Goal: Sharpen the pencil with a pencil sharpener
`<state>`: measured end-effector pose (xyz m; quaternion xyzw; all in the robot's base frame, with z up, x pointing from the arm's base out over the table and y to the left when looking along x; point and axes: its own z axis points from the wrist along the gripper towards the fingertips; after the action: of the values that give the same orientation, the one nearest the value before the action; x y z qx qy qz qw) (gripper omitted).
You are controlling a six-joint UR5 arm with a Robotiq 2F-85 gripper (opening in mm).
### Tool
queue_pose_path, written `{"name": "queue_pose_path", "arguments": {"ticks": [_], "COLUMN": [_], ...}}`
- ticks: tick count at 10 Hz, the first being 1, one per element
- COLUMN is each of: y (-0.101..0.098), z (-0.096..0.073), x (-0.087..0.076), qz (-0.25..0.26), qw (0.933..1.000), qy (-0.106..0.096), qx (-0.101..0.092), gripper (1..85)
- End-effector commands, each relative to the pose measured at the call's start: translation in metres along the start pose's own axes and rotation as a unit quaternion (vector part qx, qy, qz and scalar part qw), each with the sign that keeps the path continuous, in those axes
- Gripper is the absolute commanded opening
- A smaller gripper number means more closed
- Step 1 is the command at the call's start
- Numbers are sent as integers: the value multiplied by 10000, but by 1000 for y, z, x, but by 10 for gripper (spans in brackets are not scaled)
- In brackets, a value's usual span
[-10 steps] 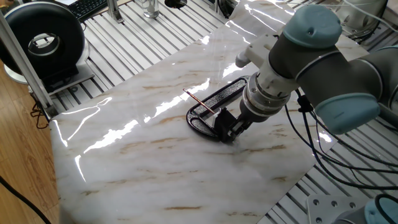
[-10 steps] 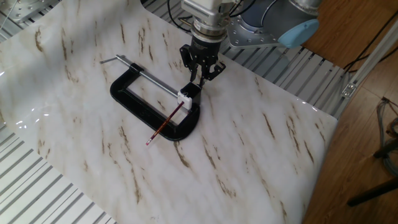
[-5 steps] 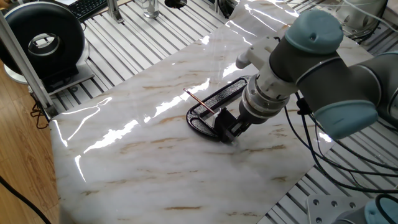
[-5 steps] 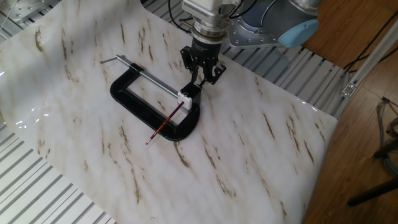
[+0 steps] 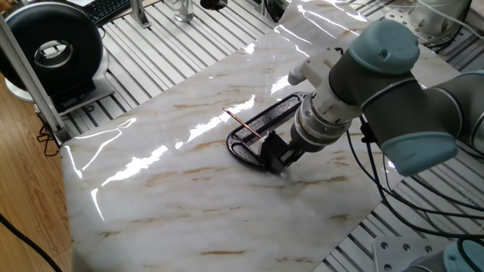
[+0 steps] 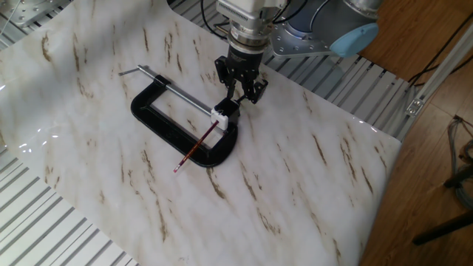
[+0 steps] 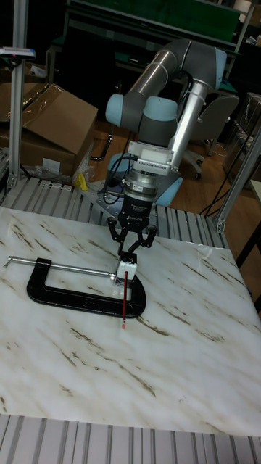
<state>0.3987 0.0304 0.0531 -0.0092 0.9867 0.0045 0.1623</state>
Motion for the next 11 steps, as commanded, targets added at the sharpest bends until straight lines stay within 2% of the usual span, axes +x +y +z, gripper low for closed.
{"name": "queue_pose_path", "arguments": {"ticks": [1,3,5,8,11], "y": [2,-4,-3,2,-2], "z": [3,6,4,-5,-15], "x": [-4,1,3,4,8], "qz": [119,93,119,203,223], "qw": [9998,9998,9998,9998,9996], "qy": [-118,-149,-88,43,150], "qx": [-99,-113,-99,-79,-93], "gripper": [307,307,313,320,320]}}
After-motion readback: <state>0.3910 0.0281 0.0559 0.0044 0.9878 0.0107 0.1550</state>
